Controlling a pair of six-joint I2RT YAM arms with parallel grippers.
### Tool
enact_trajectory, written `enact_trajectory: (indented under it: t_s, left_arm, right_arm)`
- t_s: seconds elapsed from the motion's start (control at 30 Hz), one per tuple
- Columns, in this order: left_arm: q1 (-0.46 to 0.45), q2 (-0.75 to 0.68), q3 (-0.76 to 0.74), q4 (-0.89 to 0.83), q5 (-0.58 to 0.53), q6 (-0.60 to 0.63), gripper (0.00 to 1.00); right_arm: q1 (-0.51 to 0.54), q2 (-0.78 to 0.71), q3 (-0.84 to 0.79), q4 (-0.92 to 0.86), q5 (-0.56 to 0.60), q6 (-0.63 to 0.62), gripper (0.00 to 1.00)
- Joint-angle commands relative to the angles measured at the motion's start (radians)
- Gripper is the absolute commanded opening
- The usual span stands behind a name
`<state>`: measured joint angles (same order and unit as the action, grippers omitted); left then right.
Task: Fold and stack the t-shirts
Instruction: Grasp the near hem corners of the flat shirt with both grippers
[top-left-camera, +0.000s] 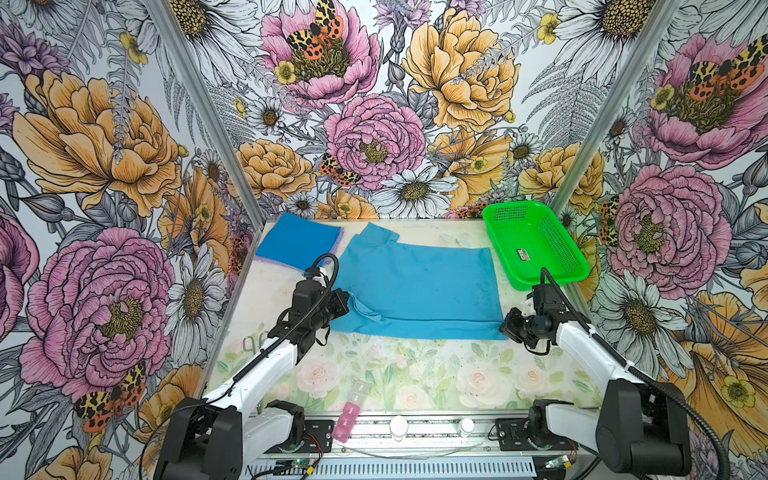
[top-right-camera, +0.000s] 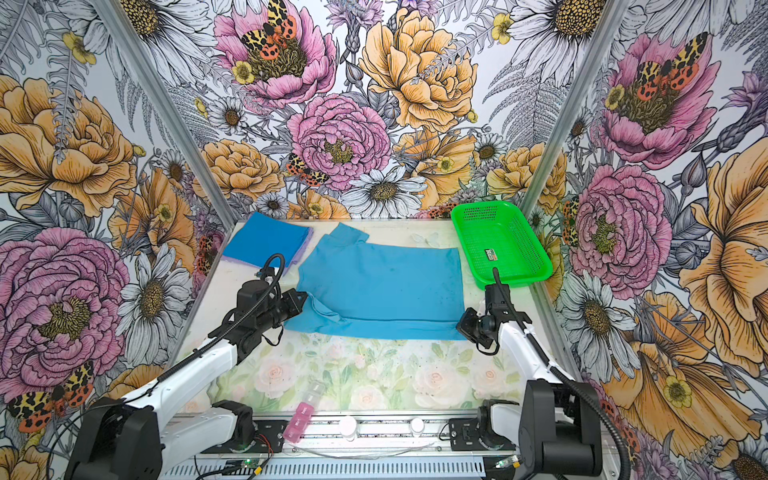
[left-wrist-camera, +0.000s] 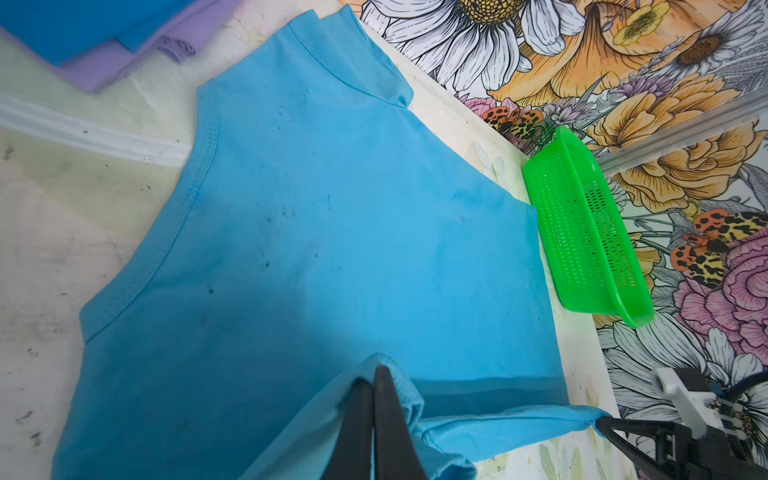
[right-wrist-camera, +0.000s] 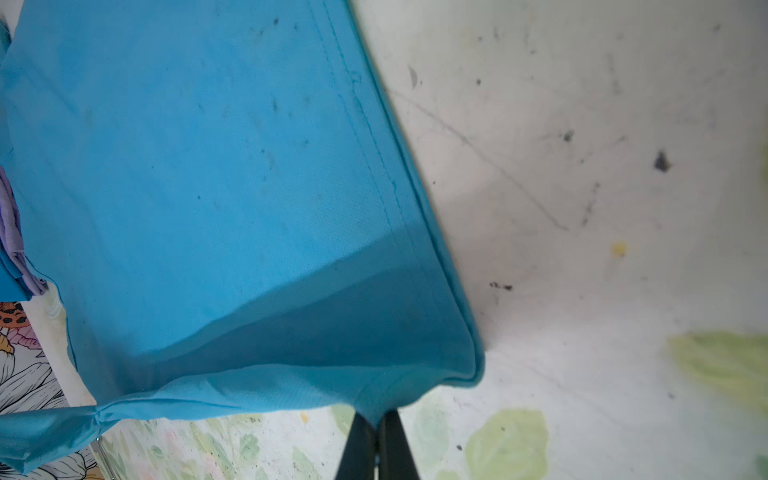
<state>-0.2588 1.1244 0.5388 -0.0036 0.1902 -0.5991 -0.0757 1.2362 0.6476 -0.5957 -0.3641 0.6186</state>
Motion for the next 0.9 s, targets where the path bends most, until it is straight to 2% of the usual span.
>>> enact_trajectory:
  t_s: [0.0, 0.27, 0.87]
  left_arm:
    - [0.009, 0.042, 0.037, 0.090, 0.053, 0.026, 0.00]
    - [0.019, 0.119, 0.064, 0.131, 0.026, 0.036, 0.00]
    - [0.038, 0.250, 0.137, 0.191, 0.045, 0.046, 0.00]
  right_arm:
    - [-0.006, 0.069, 0.052, 0.056, -0.014, -0.034, 0.00]
    - [-0.030, 0.118, 0.055, 0.100, -0.001, -0.032, 0.00]
    - [-0.070, 0.183, 0.074, 0.146, -0.033, -0.042, 0.00]
